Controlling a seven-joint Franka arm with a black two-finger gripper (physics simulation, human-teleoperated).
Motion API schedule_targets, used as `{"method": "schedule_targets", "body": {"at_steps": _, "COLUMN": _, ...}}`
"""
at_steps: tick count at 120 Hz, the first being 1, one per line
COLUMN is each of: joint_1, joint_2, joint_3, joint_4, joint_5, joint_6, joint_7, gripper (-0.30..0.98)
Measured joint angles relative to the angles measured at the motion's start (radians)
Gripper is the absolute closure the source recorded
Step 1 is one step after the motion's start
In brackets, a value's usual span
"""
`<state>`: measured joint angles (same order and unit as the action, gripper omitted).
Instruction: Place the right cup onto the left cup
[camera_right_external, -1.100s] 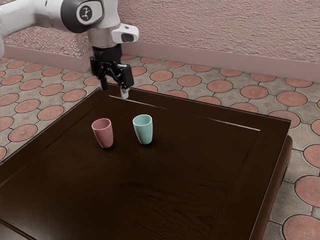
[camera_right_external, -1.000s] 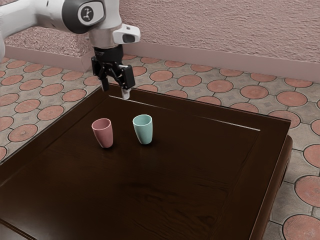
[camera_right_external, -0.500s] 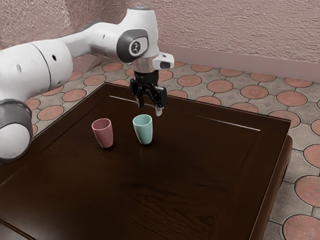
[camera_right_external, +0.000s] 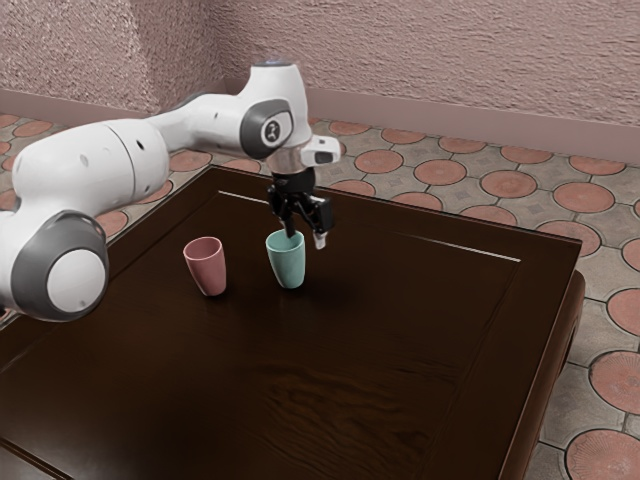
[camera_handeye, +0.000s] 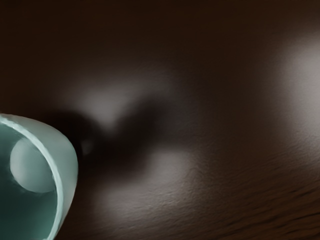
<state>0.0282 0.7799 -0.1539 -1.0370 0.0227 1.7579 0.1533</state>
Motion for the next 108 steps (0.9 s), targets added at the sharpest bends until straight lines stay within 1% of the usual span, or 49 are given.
{"method": "schedule_targets", "body": {"at_steps": 18, "joint_1": 0.021, "joint_2": 0.047, "joint_3": -0.004, "joint_4": 0.024, "joint_5": 0.037, "joint_6": 0.012, "joint_7": 0.016, "gripper": 0.12}}
{"method": "schedule_targets", "body": {"at_steps": 40, "joint_1": 0.032, "joint_2": 0.129, "joint_3": -0.010, "joint_4": 0.081, "joint_5": 0.060, "joint_6": 0.034, "joint_7": 0.035, "gripper": 0.14}}
{"method": "schedule_targets", "body": {"at_steps": 49, "joint_1": 0.036, "joint_2": 0.150, "joint_3": -0.020, "joint_4": 0.098, "joint_5": 0.073, "joint_6": 0.040, "joint_7": 0.041, "gripper": 0.17}}
{"method": "schedule_targets", "body": {"at_steps": 60, "joint_1": 0.037, "joint_2": 0.156, "joint_3": -0.025, "joint_4": 0.104, "joint_5": 0.085, "joint_6": 0.044, "joint_7": 0.048, "gripper": 0.27}}
{"method": "schedule_targets", "body": {"at_steps": 86, "joint_1": 0.044, "joint_2": 0.150, "joint_3": -0.021, "joint_4": 0.105, "joint_5": 0.097, "joint_6": 0.045, "joint_7": 0.070, "gripper": 0.59}}
{"method": "schedule_targets", "body": {"at_steps": 96, "joint_1": 0.044, "joint_2": 0.148, "joint_3": -0.020, "joint_4": 0.107, "joint_5": 0.099, "joint_6": 0.044, "joint_7": 0.078, "gripper": 0.66}}
{"method": "schedule_targets", "body": {"at_steps": 108, "joint_1": 0.045, "joint_2": 0.145, "joint_3": -0.018, "joint_4": 0.107, "joint_5": 0.100, "joint_6": 0.043, "joint_7": 0.086, "gripper": 0.72}}
